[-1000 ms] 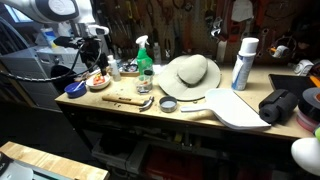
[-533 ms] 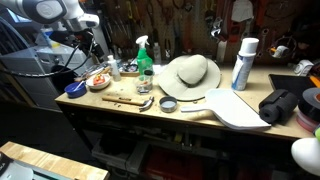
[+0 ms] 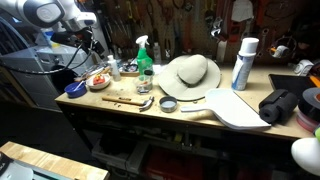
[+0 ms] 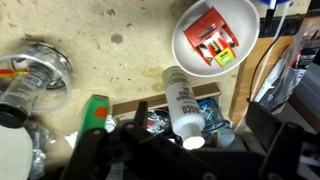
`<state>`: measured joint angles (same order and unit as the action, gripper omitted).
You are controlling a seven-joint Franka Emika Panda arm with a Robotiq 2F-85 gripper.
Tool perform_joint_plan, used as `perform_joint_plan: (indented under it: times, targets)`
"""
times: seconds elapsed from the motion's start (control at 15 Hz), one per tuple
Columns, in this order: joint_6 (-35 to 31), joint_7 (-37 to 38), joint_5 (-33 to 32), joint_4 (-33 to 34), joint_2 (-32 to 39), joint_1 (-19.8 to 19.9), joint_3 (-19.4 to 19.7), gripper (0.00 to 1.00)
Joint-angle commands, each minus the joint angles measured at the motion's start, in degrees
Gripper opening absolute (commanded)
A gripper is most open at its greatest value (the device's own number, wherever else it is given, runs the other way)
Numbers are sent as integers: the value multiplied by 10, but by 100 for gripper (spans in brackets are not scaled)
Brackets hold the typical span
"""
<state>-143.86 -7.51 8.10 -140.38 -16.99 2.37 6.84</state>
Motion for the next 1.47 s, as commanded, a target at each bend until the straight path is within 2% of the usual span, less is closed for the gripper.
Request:
perform_joint_plan:
  times: [0.0, 0.4, 0.93, 1.2, 1.27, 1.33, 1.4]
  targets:
    - [-77, -30, -19, -10, 40, -21, -22, 100]
    - [-181, -25, -73, 13, 132, -10, -32, 100]
    - [-235, -67, 40, 67, 219, -14, -38, 100]
    - [-241, -62, 47, 94, 249, -8, -36, 100]
    - [-241, -62, 48, 98, 254, -7, -36, 92]
    - [-241, -59, 43, 101, 259, -6, -35, 74]
    - [-241, -57, 40, 103, 263, -5, -34, 68]
